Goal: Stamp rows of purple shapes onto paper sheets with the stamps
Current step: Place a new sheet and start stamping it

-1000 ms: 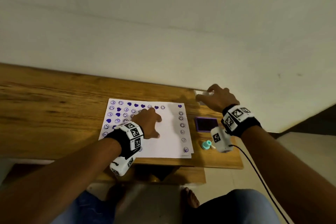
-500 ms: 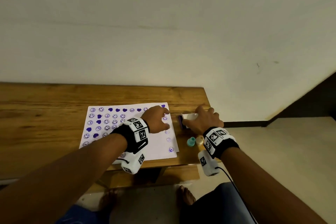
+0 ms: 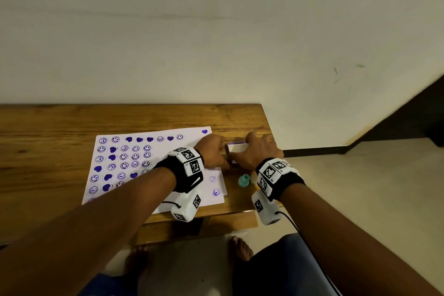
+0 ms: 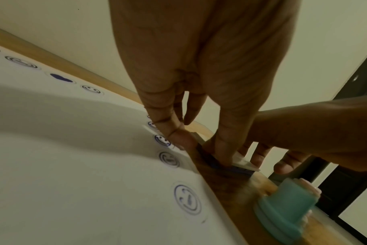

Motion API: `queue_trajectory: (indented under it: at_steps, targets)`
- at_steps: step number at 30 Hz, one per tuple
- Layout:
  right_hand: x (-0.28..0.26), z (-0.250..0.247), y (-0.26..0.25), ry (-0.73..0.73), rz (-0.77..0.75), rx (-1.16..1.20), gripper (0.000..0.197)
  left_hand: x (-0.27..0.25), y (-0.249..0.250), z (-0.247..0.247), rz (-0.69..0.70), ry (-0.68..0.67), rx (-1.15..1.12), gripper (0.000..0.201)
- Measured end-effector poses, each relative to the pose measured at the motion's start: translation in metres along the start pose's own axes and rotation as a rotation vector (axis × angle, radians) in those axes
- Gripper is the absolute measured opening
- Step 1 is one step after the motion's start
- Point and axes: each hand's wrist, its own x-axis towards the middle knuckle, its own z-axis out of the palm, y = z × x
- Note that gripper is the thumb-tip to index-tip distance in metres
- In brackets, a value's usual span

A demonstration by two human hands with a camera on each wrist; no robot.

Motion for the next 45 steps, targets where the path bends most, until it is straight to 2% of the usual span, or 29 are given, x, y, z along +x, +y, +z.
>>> queue_trajectory:
  at_steps: [7, 8, 12, 14, 19, 23, 29, 34, 41, 45]
  targets:
    - [0.004, -0.003, 0.006, -0.010, -0.036, 0.021, 0.086, 0.017, 0.002, 0.004, -0.043, 0.010, -0.008, 0.032]
    - [0.005, -0.005, 0.008, -0.003, -0.042, 0.037, 0.085, 0.019, 0.002, 0.005, -0.039, 0.018, 0.014, 0.039]
    - [0.012, -0.017, 0.024, 0.003, -0.038, 0.086, 0.068, 0.026, 0.004, 0.009, -0.026, 0.039, 0.123, 0.095]
    - [0.019, -0.025, 0.035, -0.050, -0.022, 0.126, 0.054, 0.028, 0.006, 0.011, -0.028, 0.030, 0.168, 0.101]
    - [0.037, -0.030, 0.051, -0.149, 0.002, 0.290, 0.027, 0.032, 0.012, 0.016, 0.004, 0.039, 0.252, 0.083]
    - [0.044, -0.028, 0.057, -0.217, -0.007, 0.424, 0.013, 0.037, 0.014, 0.017, -0.004, 0.052, 0.263, 0.081]
    - [0.048, -0.028, 0.061, -0.238, 0.000, 0.491, 0.014, 0.041, 0.020, 0.013, -0.029, 0.025, 0.252, 0.071]
    - [0.051, -0.030, 0.064, -0.260, 0.022, 0.564, 0.017, 0.043, 0.020, 0.014, -0.036, 0.056, 0.259, 0.081]
    - [0.047, -0.026, 0.064, -0.256, 0.057, 0.627, 0.014, 0.042, 0.018, 0.016, -0.046, 0.055, 0.230, 0.081]
    - [0.048, -0.022, 0.065, -0.246, 0.055, 0.644, 0.020, 0.043, 0.018, 0.017, -0.045, 0.066, 0.251, 0.084]
